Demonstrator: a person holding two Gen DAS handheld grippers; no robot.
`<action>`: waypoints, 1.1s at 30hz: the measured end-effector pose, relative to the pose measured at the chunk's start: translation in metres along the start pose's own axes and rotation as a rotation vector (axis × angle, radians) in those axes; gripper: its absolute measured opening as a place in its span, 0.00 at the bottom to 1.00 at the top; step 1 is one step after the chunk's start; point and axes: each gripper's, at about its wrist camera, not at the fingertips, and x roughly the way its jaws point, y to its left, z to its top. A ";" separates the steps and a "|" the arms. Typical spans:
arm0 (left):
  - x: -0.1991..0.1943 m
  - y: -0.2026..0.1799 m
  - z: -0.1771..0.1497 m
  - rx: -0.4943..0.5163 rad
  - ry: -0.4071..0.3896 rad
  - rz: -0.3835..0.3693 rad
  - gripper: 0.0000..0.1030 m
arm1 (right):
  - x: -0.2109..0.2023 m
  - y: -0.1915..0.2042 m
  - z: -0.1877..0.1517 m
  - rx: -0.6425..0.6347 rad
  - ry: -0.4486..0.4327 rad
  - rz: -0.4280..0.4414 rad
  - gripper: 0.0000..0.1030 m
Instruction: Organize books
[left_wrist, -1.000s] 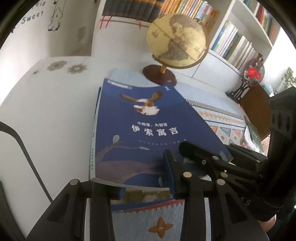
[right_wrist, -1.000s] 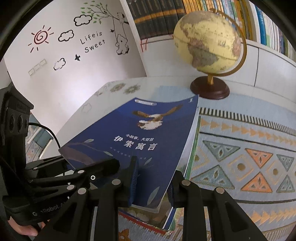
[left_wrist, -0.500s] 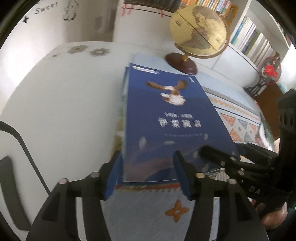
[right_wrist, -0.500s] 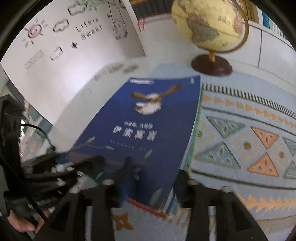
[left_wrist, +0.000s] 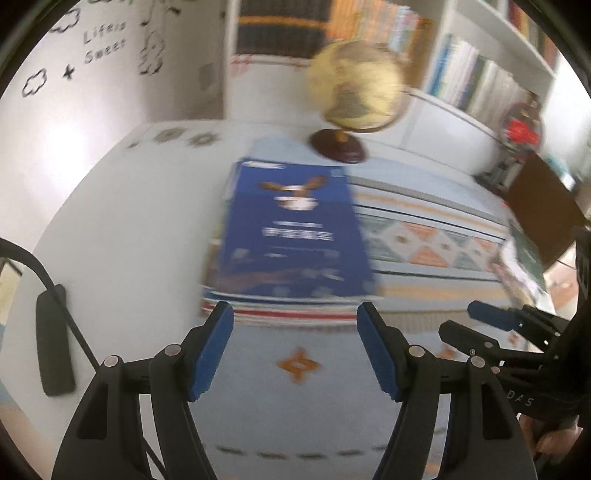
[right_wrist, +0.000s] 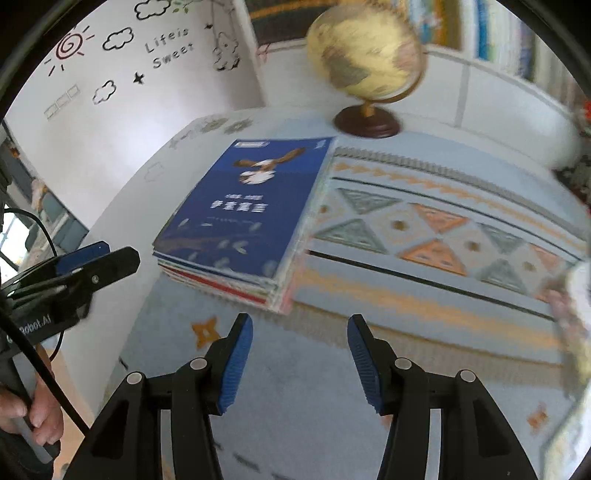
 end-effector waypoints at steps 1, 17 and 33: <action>-0.008 -0.016 -0.004 0.016 -0.006 -0.018 0.66 | -0.014 -0.006 -0.006 0.005 -0.010 -0.023 0.53; -0.077 -0.215 -0.059 0.269 -0.048 -0.227 0.73 | -0.197 -0.106 -0.121 0.235 -0.165 -0.255 0.65; -0.015 -0.302 -0.034 0.398 0.062 -0.337 0.76 | -0.188 -0.205 -0.146 0.497 -0.115 -0.302 0.66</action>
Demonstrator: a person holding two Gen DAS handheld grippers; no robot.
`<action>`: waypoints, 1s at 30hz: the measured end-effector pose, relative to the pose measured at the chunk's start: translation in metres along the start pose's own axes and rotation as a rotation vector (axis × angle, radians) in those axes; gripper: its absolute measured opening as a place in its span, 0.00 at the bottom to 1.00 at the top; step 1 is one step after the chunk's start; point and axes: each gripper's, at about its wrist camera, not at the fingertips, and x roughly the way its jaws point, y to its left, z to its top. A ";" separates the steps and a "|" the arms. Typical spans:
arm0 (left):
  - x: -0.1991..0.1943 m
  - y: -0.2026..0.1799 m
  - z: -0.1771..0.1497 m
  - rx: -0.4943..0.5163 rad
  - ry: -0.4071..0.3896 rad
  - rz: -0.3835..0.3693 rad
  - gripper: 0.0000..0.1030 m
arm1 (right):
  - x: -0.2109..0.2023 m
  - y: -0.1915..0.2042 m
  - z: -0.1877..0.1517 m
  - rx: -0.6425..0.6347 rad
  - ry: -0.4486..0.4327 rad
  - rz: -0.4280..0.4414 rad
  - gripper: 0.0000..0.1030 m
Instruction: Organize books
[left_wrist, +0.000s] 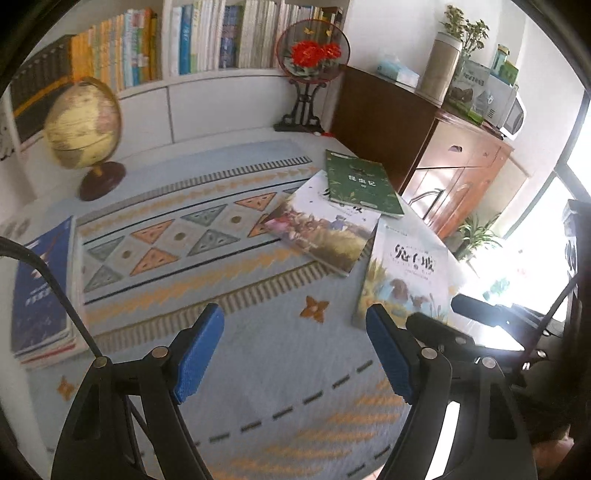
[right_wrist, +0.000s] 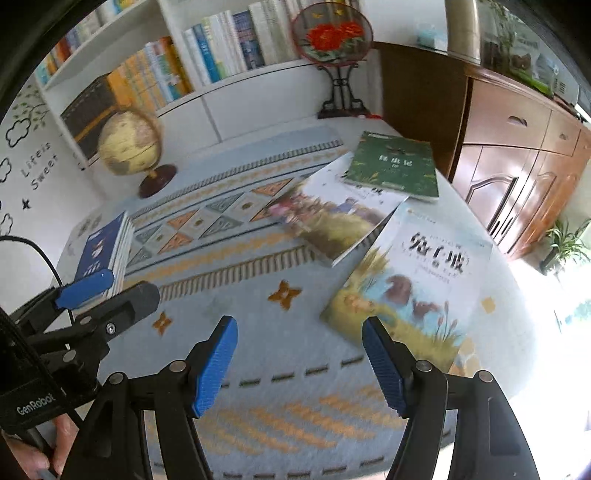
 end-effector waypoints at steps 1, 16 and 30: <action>0.007 0.002 0.007 0.005 0.004 -0.003 0.76 | 0.005 -0.003 0.008 0.011 0.000 -0.011 0.66; 0.074 0.039 0.072 0.031 0.035 -0.028 0.76 | 0.074 -0.009 0.068 0.037 0.058 -0.068 0.66; 0.097 -0.002 0.150 0.139 -0.072 -0.039 0.79 | 0.065 -0.077 0.122 0.157 -0.145 -0.091 0.66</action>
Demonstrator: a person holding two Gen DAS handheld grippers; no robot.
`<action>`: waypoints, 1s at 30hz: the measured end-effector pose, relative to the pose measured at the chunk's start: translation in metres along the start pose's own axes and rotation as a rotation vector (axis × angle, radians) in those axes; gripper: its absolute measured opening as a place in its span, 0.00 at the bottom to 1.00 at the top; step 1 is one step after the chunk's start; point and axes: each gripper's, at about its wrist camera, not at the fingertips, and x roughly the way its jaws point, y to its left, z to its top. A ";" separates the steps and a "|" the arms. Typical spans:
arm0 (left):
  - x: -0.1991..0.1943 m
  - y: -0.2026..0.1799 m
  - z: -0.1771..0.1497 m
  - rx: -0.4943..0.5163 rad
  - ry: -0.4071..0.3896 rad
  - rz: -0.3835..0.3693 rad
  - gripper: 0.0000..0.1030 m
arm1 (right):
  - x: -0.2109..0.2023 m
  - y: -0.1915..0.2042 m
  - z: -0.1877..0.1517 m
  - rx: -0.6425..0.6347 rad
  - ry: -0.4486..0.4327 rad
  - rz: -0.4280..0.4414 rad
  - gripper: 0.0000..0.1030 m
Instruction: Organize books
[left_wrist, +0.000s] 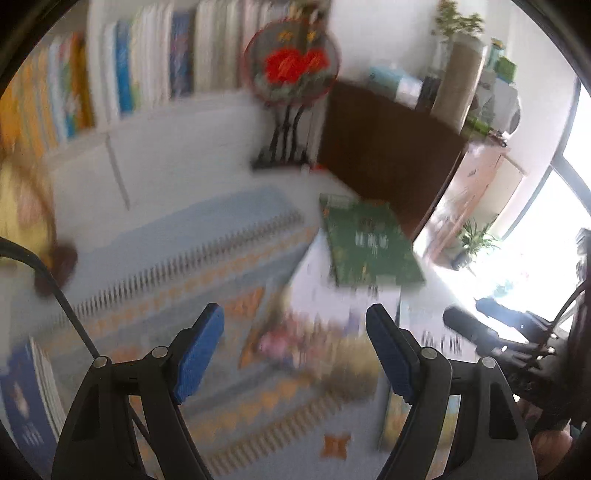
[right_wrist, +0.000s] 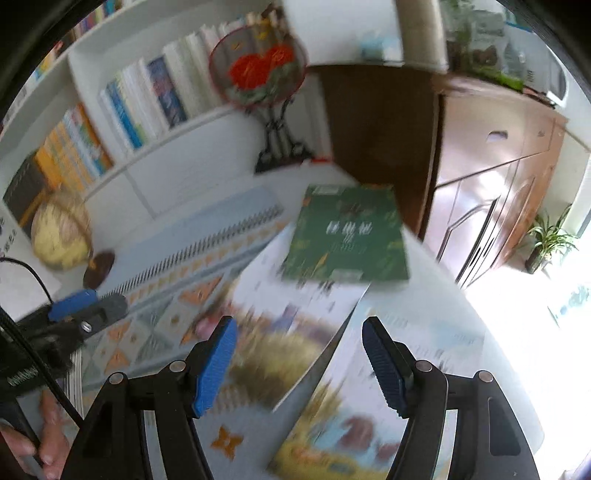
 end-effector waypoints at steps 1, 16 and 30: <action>-0.001 -0.007 0.015 0.018 -0.039 0.009 0.84 | 0.003 -0.007 0.008 0.011 -0.002 -0.005 0.68; 0.138 -0.045 0.055 0.090 0.162 -0.197 0.73 | 0.101 -0.131 0.056 0.303 0.203 0.068 0.70; 0.234 -0.043 0.041 -0.011 0.358 -0.273 0.63 | 0.157 -0.136 0.083 0.239 0.226 -0.009 0.68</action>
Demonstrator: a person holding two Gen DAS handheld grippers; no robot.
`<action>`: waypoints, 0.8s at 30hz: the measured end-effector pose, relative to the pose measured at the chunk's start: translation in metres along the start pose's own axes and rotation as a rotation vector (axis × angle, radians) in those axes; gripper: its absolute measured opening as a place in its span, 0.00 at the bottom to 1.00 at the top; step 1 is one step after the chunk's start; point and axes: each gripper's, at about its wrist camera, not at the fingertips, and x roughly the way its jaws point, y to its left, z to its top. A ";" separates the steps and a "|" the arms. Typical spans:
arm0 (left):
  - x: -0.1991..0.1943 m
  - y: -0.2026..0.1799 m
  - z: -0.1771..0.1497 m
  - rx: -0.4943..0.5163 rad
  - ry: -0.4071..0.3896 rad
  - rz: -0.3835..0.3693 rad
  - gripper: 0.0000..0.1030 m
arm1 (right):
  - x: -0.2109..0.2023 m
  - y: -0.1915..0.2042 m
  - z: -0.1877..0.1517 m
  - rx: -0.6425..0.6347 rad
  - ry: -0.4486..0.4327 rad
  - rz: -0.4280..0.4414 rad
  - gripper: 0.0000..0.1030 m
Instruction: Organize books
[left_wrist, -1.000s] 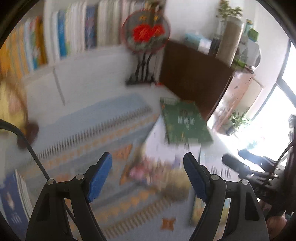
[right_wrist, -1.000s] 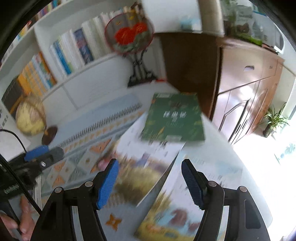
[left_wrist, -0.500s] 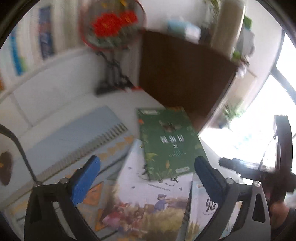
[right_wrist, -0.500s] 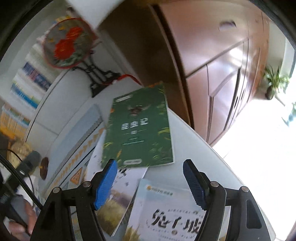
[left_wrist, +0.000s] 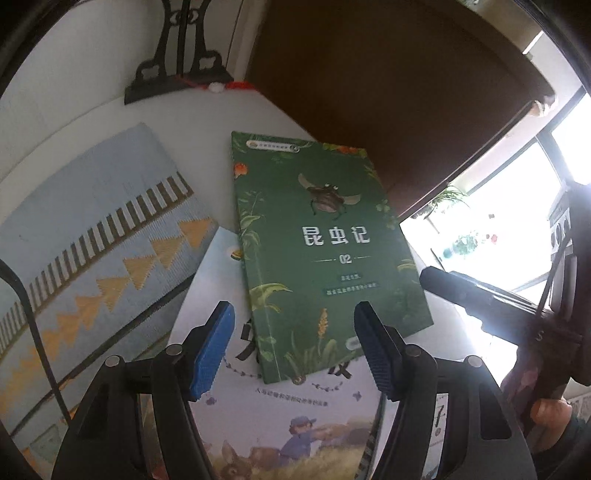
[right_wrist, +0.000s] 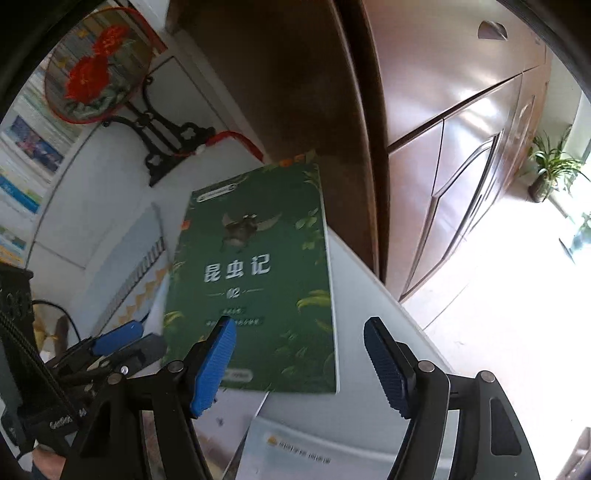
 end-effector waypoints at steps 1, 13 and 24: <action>0.003 0.000 0.000 -0.004 0.007 -0.007 0.63 | 0.003 -0.001 0.002 0.000 -0.003 -0.017 0.68; 0.017 0.002 -0.006 0.006 0.046 -0.078 0.67 | 0.031 0.012 0.005 -0.027 0.079 0.016 0.70; 0.016 0.006 -0.005 -0.028 0.032 -0.093 0.67 | 0.038 0.015 0.014 -0.069 0.093 0.024 0.70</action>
